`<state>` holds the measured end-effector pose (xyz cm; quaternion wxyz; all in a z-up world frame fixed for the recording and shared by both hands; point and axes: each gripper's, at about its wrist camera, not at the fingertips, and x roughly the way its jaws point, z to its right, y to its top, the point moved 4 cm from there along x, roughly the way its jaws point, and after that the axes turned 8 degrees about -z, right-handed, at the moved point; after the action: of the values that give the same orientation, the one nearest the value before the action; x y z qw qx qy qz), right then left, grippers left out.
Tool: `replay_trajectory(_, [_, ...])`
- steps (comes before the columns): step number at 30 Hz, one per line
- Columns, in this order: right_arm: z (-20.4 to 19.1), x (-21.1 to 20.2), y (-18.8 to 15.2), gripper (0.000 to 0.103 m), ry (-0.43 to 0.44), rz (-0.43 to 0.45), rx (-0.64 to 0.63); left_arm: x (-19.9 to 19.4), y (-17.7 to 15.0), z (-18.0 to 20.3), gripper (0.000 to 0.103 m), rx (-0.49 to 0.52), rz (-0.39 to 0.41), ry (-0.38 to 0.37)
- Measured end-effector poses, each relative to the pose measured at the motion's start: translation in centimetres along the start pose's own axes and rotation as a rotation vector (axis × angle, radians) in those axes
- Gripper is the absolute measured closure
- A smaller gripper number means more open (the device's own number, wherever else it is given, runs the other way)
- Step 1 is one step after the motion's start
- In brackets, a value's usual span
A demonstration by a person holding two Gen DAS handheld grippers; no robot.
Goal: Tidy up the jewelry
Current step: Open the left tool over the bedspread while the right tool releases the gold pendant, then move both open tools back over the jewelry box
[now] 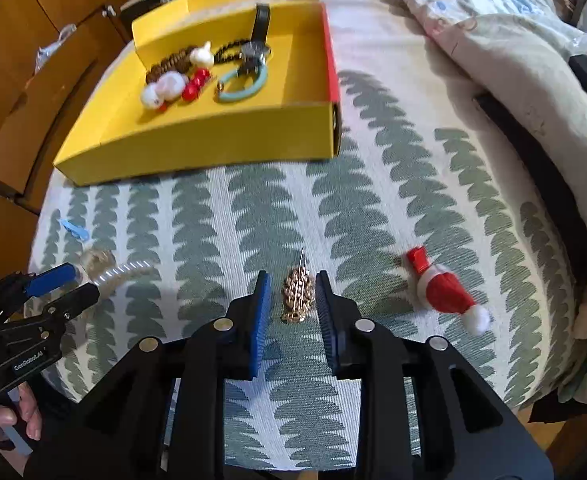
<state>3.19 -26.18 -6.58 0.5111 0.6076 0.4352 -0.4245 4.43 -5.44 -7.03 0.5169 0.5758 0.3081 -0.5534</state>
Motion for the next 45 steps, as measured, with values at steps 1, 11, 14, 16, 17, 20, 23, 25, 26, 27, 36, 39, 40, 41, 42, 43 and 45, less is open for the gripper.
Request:
replay_trajectory(1, [0.0, -0.3, 0.2, 0.073, -0.003, 0.017, 0.002, -0.3, 0.1, -0.1, 0.046, -0.004, 0.007, -0.005])
replay_trajectory(11, [0.0, -4.6, 1.6, 0.046, -0.009, 0.227, 0.039, -4.0, 1.5, -2.2, 0.022, -0.068, 0.111, 0.002])
replay_trajectory(14, [-0.6, -5.0, 2.0, 0.045, -0.001, 0.25, 0.027, -4.8, 1.9, -2.6, 0.019, -0.072, 0.138, 0.016])
replay_trajectory(16, [-0.9, -4.9, 2.3, 0.045, -0.008, 0.247, 0.025, -5.2, 2.2, -2.9, 0.016, -0.073, 0.162, 0.017])
replay_trajectory(17, [-1.0, -4.8, 2.4, 0.045, -0.013, 0.243, 0.023, -5.2, 2.3, -3.1, 0.016, -0.075, 0.166, 0.021])
replay_trajectory(20, [-1.2, -4.6, 2.5, 0.045, -0.018, 0.24, 0.021, -5.0, 2.8, -3.7, 0.016, -0.082, 0.168, 0.015])
replay_trajectory(23, [-1.8, -4.7, 2.6, 0.045, 0.0, 0.249, 0.013, -4.6, 3.3, -4.0, 0.016, -0.1, 0.153, -0.002])
replay_trajectory(25, [-2.3, -4.9, 2.8, 0.045, 0.008, 0.255, 0.004, -4.7, 3.6, -4.0, 0.016, -0.096, 0.155, -0.024])
replay_trajectory(26, [-2.5, -5.0, 3.0, 0.045, 0.013, 0.265, -0.001, -4.7, 3.9, -4.0, 0.016, -0.098, 0.153, -0.028])
replay_trajectory(27, [-2.7, -5.1, 3.1, 0.045, 0.016, 0.271, -0.003, -4.7, 4.2, -4.0, 0.016, -0.099, 0.153, -0.034])
replay_trajectory(36, [-3.3, -5.6, 8.1, 0.045, 0.079, 0.349, -0.018, -3.5, 8.6, -3.2, 0.016, -0.087, 0.12, -0.072])
replay_trajectory(39, [-3.0, -4.9, 10.4, 0.045, 0.151, 0.337, 0.008, -2.3, 10.5, -4.0, 0.016, -0.115, 0.083, -0.08])
replay_trajectory(40, [-2.9, -4.5, 11.0, 0.045, 0.162, 0.313, 0.024, -1.9, 11.2, -4.2, 0.016, -0.122, 0.068, -0.08])
replay_trajectory(41, [-3.0, -4.0, 11.9, 0.045, 0.186, 0.286, 0.031, -1.5, 11.9, -4.4, 0.016, -0.128, 0.051, -0.089])
replay_trajectory(42, [-3.3, -3.7, 12.9, 0.045, 0.214, 0.269, 0.025, -1.3, 12.3, -4.6, 0.016, -0.134, 0.04, -0.098])
replay_trajectory(43, [-3.5, -3.4, 13.6, 0.045, 0.222, 0.255, 0.022, -1.2, 12.8, -4.7, 0.016, -0.139, 0.032, -0.108])
replay_trajectory(45, [-4.2, -2.5, 15.0, 0.045, 0.215, 0.21, 0.003, -0.8, 13.8, -4.7, 0.016, -0.148, 0.008, -0.12])
